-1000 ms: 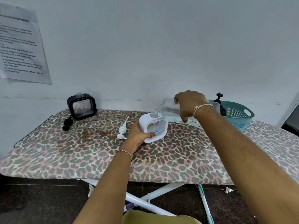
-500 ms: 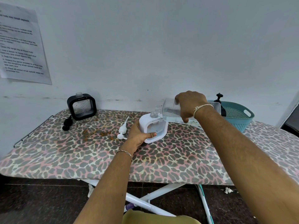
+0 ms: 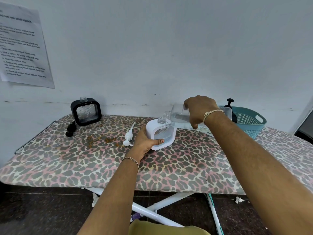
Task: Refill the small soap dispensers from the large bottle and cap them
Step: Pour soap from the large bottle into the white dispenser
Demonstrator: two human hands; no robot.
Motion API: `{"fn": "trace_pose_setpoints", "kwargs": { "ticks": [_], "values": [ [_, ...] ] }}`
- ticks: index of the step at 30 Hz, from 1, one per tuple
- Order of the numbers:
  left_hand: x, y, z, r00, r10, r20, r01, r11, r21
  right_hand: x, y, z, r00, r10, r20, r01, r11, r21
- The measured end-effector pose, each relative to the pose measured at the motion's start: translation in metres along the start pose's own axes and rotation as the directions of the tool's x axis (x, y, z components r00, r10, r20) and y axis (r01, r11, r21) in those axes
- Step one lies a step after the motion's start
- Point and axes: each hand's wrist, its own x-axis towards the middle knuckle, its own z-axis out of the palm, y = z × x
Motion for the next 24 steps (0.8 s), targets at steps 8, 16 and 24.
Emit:
{"fn": "trace_pose_setpoints", "kwargs": {
  "ticks": [8, 16, 24],
  "values": [
    [-0.0023, 0.0036, 0.0005, 1.0, -0.006, 0.001, 0.006, 1.0, 0.01, -0.0002, -0.0004, -0.0004, 1.0, -0.002, -0.004, 0.002, 1.0, 0.017],
    [-0.0006, 0.0003, 0.0001, 1.0, 0.008, 0.002, -0.008, 1.0, -0.003, -0.0008, -0.0006, -0.0006, 1.0, -0.009, -0.01, 0.009, 1.0, 0.011],
    [-0.0012, 0.0018, 0.0, 1.0, 0.008, -0.003, -0.008, 1.0, 0.02, -0.0003, -0.0015, -0.002, 1.0, -0.008, -0.002, 0.008, 1.0, 0.004]
  ]
}}
